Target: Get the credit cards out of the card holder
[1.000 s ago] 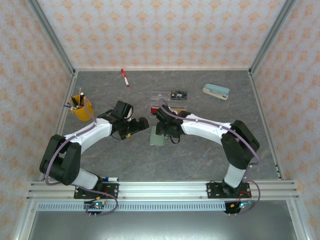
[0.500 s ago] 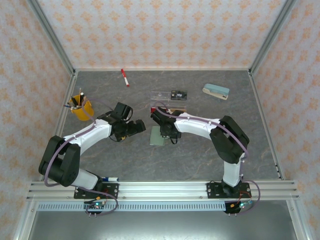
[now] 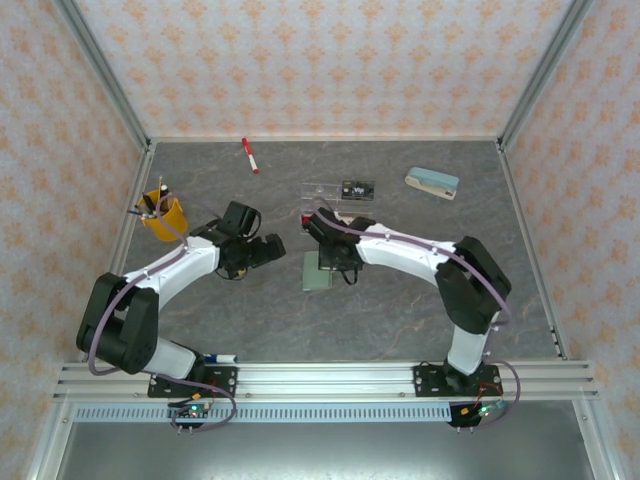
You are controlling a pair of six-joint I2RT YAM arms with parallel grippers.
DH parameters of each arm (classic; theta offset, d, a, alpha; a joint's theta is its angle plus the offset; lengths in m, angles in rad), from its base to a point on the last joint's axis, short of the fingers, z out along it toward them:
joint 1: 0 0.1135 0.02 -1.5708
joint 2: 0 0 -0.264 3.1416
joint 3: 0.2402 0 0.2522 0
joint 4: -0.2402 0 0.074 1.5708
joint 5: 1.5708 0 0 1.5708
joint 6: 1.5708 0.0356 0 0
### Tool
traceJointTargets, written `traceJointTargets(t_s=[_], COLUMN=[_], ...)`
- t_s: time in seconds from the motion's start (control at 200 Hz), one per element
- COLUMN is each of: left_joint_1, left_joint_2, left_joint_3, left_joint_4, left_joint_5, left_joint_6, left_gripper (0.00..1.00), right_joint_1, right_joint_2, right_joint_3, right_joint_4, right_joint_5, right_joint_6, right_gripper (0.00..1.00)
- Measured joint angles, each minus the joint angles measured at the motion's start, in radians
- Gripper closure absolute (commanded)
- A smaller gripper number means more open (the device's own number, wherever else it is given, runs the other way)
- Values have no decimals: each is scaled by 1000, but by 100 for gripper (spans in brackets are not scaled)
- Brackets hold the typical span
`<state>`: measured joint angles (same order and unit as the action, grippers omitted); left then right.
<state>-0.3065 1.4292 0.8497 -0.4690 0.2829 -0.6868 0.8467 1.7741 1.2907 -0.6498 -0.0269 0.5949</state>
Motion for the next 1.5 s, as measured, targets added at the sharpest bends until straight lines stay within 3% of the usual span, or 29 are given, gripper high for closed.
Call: traceJointTargets(t_s=[0.295, 0.541, 0.756, 1.026, 1.246, 1.496], left_joint_1=[41, 41, 41, 36, 24, -8], left_joint_2=[-139, -159, -117, -12, 98, 164], left_joint_3=[-28, -66, -77, -77, -76, -36], left_joint_4=[8, 24, 99, 174, 222, 224], left_joint_5=[-57, -38, 107, 241, 298, 312], left_joint_6=[-31, -43, -45, -42, -50, -45], left_gripper=[0, 1, 16, 49, 58, 58], right_joint_1=[2, 3, -26, -76, -76, -76], right_joint_2=[-8, 58, 63, 62, 62, 63], right_joint_3=[114, 156, 119, 1, -18, -43], right_joint_4=[61, 60, 37, 13, 10, 11], right_joint_5=[-185, -212, -143, -93, -93, -97], right_joint_6=[-107, -128, -109, -86, -64, -53], right_gripper=[99, 100, 100, 100, 100, 100])
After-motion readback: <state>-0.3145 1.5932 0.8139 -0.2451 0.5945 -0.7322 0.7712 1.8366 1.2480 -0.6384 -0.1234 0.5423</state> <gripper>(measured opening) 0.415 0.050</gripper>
